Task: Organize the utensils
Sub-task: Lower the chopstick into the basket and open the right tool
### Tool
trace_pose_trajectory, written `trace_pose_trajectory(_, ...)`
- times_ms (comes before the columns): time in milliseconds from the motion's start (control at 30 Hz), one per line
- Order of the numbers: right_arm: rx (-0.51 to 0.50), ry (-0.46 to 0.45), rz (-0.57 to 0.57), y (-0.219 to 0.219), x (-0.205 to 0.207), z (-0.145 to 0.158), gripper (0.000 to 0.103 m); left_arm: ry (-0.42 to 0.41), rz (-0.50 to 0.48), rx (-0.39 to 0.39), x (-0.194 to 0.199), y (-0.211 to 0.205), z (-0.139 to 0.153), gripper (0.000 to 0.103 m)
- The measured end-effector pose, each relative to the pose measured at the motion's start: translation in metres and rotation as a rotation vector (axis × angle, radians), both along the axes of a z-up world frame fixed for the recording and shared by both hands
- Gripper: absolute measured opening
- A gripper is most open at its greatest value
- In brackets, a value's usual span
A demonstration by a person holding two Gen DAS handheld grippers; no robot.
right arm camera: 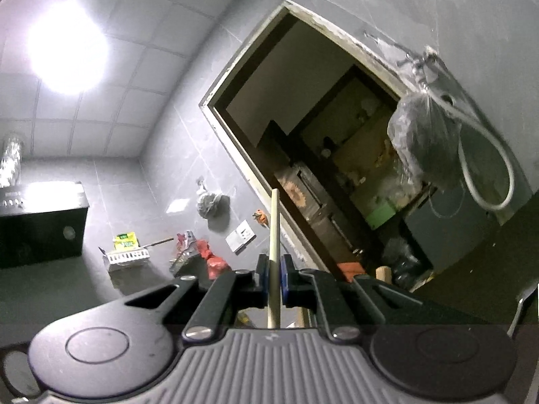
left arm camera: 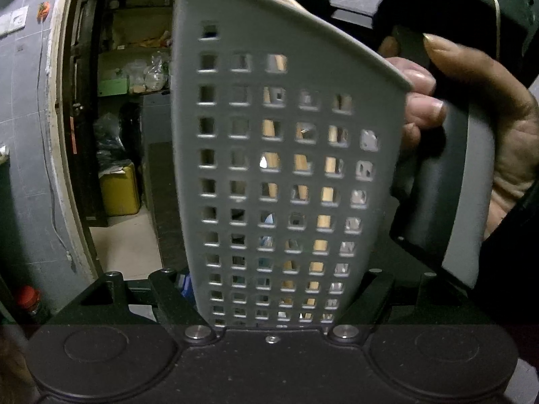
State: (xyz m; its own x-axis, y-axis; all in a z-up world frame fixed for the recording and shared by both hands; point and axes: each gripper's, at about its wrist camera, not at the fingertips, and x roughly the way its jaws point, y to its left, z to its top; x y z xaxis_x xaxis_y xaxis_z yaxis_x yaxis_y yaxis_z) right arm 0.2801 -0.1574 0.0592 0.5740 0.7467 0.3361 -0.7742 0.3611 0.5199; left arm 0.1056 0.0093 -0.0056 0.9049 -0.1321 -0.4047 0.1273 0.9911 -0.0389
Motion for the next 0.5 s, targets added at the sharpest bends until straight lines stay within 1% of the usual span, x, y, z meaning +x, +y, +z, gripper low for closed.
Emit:
trace_pose_trajectory(67,-0.011,-0.013,-0.015,0.0008,-0.0044,-0.0017,0.010,-0.001,0.005,0.019,0.0002,-0.0036,-0.0001,0.075)
trace_pose_trajectory(233,-0.010,-0.020,-0.033,-0.0007,-0.0094,-0.0029,0.010,0.000,0.008,0.026,0.0010,-0.0053,-0.0004,0.075)
trace_pose_trajectory(400,-0.027,-0.017,-0.026,-0.0006,-0.0104,-0.0019,0.010,0.000,0.009,0.023,0.0010,-0.0058,0.0002,0.075)
trace_pose_trajectory(500,-0.038,-0.017,-0.022,-0.0017,-0.0116,-0.0012,0.011,-0.001,0.005,0.008,-0.0002,-0.0038,0.0006,0.075)
